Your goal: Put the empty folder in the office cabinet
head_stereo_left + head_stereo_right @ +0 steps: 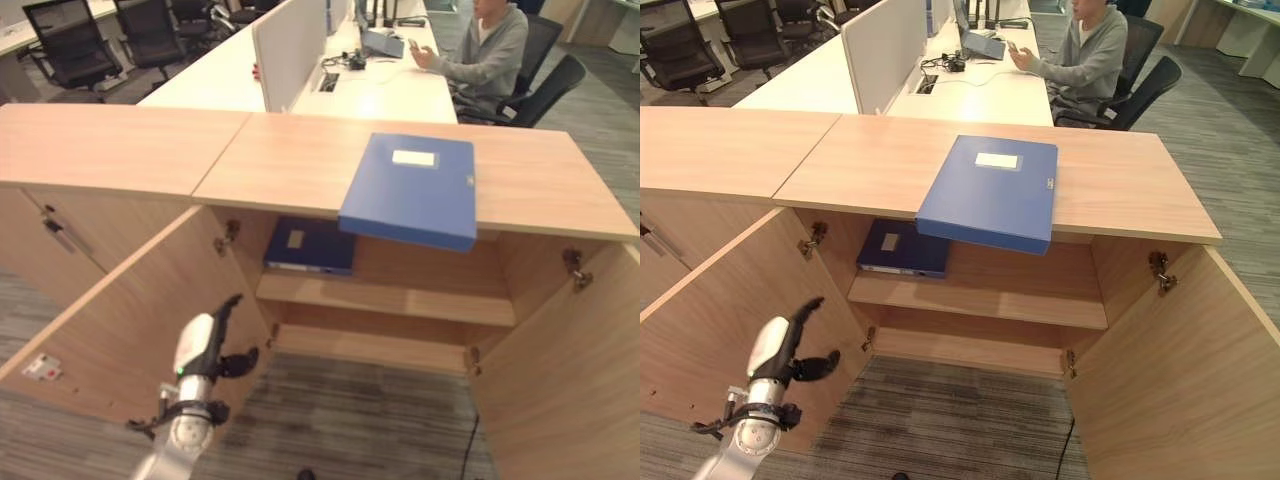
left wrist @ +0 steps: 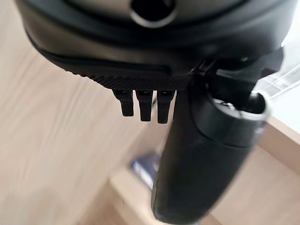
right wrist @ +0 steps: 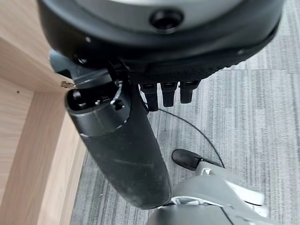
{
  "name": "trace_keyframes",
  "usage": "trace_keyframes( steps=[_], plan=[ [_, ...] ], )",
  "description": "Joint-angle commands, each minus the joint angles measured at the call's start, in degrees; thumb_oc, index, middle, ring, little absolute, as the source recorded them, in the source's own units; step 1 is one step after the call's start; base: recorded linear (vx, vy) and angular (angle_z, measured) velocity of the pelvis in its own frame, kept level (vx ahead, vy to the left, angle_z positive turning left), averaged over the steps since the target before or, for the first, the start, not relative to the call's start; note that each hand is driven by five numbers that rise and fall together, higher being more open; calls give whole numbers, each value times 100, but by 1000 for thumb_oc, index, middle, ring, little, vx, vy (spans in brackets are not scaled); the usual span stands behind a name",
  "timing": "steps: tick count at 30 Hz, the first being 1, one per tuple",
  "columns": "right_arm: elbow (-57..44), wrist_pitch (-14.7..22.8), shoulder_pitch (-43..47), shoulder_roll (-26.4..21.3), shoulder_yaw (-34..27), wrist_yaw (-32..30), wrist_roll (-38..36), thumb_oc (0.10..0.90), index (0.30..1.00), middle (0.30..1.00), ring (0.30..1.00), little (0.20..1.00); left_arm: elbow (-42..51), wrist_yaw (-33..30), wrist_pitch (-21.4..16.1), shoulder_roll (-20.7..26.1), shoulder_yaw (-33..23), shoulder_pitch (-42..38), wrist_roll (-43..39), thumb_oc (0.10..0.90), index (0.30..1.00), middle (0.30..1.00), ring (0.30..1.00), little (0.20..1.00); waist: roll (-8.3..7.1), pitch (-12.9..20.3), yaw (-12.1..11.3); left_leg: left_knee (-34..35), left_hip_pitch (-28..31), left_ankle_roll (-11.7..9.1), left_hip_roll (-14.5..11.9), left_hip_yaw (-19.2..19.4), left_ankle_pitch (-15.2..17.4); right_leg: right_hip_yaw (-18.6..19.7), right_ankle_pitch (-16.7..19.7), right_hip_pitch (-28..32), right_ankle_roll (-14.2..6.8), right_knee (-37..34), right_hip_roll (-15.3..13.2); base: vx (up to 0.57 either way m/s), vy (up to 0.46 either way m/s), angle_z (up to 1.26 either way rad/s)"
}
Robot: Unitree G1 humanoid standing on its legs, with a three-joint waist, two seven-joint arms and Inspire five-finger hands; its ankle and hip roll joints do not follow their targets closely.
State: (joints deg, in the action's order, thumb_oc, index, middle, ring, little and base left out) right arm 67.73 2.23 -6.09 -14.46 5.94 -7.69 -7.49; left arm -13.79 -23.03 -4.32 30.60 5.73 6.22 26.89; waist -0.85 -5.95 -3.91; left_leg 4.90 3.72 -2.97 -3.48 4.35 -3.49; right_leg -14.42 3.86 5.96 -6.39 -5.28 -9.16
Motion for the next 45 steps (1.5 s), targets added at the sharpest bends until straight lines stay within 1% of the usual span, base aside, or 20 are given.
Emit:
trace_keyframes(
  steps=[1, 4, 8, 9, 10, 13, 14, 15, 17, 18, 22, 26, 27, 32, 33, 38, 42, 44, 45],
  plan=[
    [177, 115, 294, -123, 23, -89, 162, 800, 900, 900, 900, 900, 511, -646, -81, 699, -488, -575, 1075, 800, 900, 900, 900, 900, -233, -208, -87, 10, 243, -516, -516, -70, 509, 96, -324, 199, -785, 345, -767, -15, -76, -5],
    [230, 74, 280, -206, 47, -46, 184, 800, 900, 900, 900, 900, 1070, -659, -31, 908, -640, -745, 1457, 800, 900, 900, 900, 900, -201, -214, -21, 10, 255, -591, -620, -54, 460, 92, -348, 241, -739, 284, -685, -24, -103, -2],
    [253, 53, 295, -270, 109, -18, 203, 800, 900, 900, 900, 900, 1442, -579, -51, 1151, -583, -1057, 1755, 800, 900, 900, 900, 900, -133, -214, 50, 10, 264, -641, -686, -44, 421, 96, -358, 279, -715, 203, -620, -17, -58, -2],
    [253, 52, 300, -267, 106, -18, 203, 800, 900, 900, 900, 900, 1447, -572, -48, 1153, -584, -1063, 1756, 800, 900, 900, 900, 900, -132, -220, 49, 10, 264, -644, -690, -45, 421, 94, -356, 282, -713, 199, -615, -29, -48, -8],
    [227, 53, 304, -290, 154, 11, 200, 800, 900, 900, 900, 900, 1616, -526, -93, 1280, -523, -1231, 1852, 800, 900, 900, 900, 900, -97, -218, 89, 10, 256, -668, -719, -30, 406, 107, -357, 296, -702, 147, -591, -25, -48, -10],
    [195, 54, 310, -324, 244, 29, 224, 800, 900, 900, 900, 900, 1749, -421, -127, 1520, -320, -1548, 2019, 800, 900, 900, 900, 900, -32, -201, 159, 10, 258, -702, -754, 1, 386, 123, -365, 313, -699, 78, -547, -16, -42, -8],
    [195, 54, 313, -318, 237, 29, 223, 800, 900, 900, 900, 900, 1738, -418, -124, 1525, -304, -1572, 2020, 800, 900, 900, 900, 900, -34, -205, 151, 10, 257, -705, -758, 1, 387, 123, -365, 312, -697, 78, -543, -13, -22, -6],
    [194, 52, 317, -340, 282, 33, 231, 800, 900, 900, 900, 900, 1800, -369, -152, 1689, -178, -1766, 2096, 800, 900, 900, 900, 900, 10, -195, 197, 10, 259, -722, -776, 29, 374, 132, -366, 300, -700, 63, -528, -10, -27, -5],
    [197, 48, 330, -344, 308, 35, 218, 800, 900, 900, 900, 900, 1882, -319, -191, 1834, -33, -1977, 2137, 800, 900, 900, 900, 900, 54, -185, 236, 10, 261, -740, -792, 48, 363, 160, -366, 282, -699, 55, -515, -4, -14, -2],
    [197, 48, 332, -340, 301, 35, 215, 800, 900, 900, 900, 900, 1874, -316, -189, 1837, -17, -1999, 2136, 800, 900, 900, 900, 900, 53, -187, 228, 10, 259, -741, -795, 48, 363, 161, -365, 280, -698, 55, -511, 0, 0, 0],
    [264, 16, 351, -382, 377, 11, 235, 800, 900, 900, 900, 900, 1927, -272, -210, 1946, 352, -2537, 2161, 800, 900, 900, 900, 900, 142, -168, 328, 10, 268, -768, -806, 88, 350, 204, -381, 266, -687, 46, -462, 1, -14, -3],
    [361, -12, 346, -420, 381, -23, 267, 800, 900, 900, 900, 900, 1878, -233, -222, 1880, 697, -3024, 2105, 800, 900, 900, 900, 900, 197, -165, 398, 10, 296, -780, -838, 116, 342, 225, -400, 263, -671, 38, -432, 4, -13, -4],
    [403, -27, 336, -441, 392, -29, 263, 800, 900, 900, 900, 900, 1861, -209, -219, 1841, 857, -3259, 2075, 800, 900, 900, 900, 900, 219, -157, 450, 10, 306, -788, -853, 138, 329, 234, -412, 268, -661, 36, -415, 4, -27, -18],
    [471, -47, 353, -462, 363, -57, 260, 800, 900, 900, 900, 900, 1825, -175, -227, 1746, 1116, -3639, 2026, 800, 900, 900, 900, 900, 245, -167, 481, 10, 305, -798, -872, 151, 318, 232, -419, 263, -654, 36, -390, -2, -16, -6],
    [495, -60, 354, -466, 391, -78, 259, 800, 900, 900, 900, 900, 1830, -160, -236, 1682, 1197, -3772, 1997, 800, 900, 900, 900, 900, 262, -159, 529, 10, 308, -798, -876, 161, 308, 242, -427, 263, -650, 36, -381, -1, -22, -4],
    [536, -73, 378, -479, 381, -109, 222, 800, 900, 900, 900, 900, 1608, -149, -222, 1377, 1573, -4330, 1859, 800, 900, 900, 900, 900, 297, -151, 597, 10, 333, -804, -916, 174, 292, 267, -459, 276, -617, 36, -334, 0, 0, 0],
    [513, -65, 416, -473, 417, -130, 169, 800, 900, 900, 900, 900, 1236, -165, -143, 1164, 1907, -4733, 1795, 800, 900, 900, 900, 900, 337, -152, 668, 10, 340, -815, -947, 189, 272, 291, -473, 269, -599, 37, -305, 0, 0, 0],
    [512, -67, 426, -470, 418, -135, 151, 800, 900, 900, 900, 900, 1162, -170, -128, 1116, 1970, -4838, 1780, 800, 900, 900, 900, 900, 339, -153, 676, 10, 338, -818, -953, 188, 263, 296, -477, 268, -593, 36, -295, 0, 0, 0],
    [515, -62, 429, -462, 443, -145, 125, 800, 900, 900, 900, 900, 1049, -173, -100, 1008, 2063, -4977, 1770, 800, 900, 900, 900, 900, 343, -146, 705, 10, 340, -821, -966, 196, 258, 299, -488, 272, -587, 37, -281, 0, 0, 0]
  ],
)
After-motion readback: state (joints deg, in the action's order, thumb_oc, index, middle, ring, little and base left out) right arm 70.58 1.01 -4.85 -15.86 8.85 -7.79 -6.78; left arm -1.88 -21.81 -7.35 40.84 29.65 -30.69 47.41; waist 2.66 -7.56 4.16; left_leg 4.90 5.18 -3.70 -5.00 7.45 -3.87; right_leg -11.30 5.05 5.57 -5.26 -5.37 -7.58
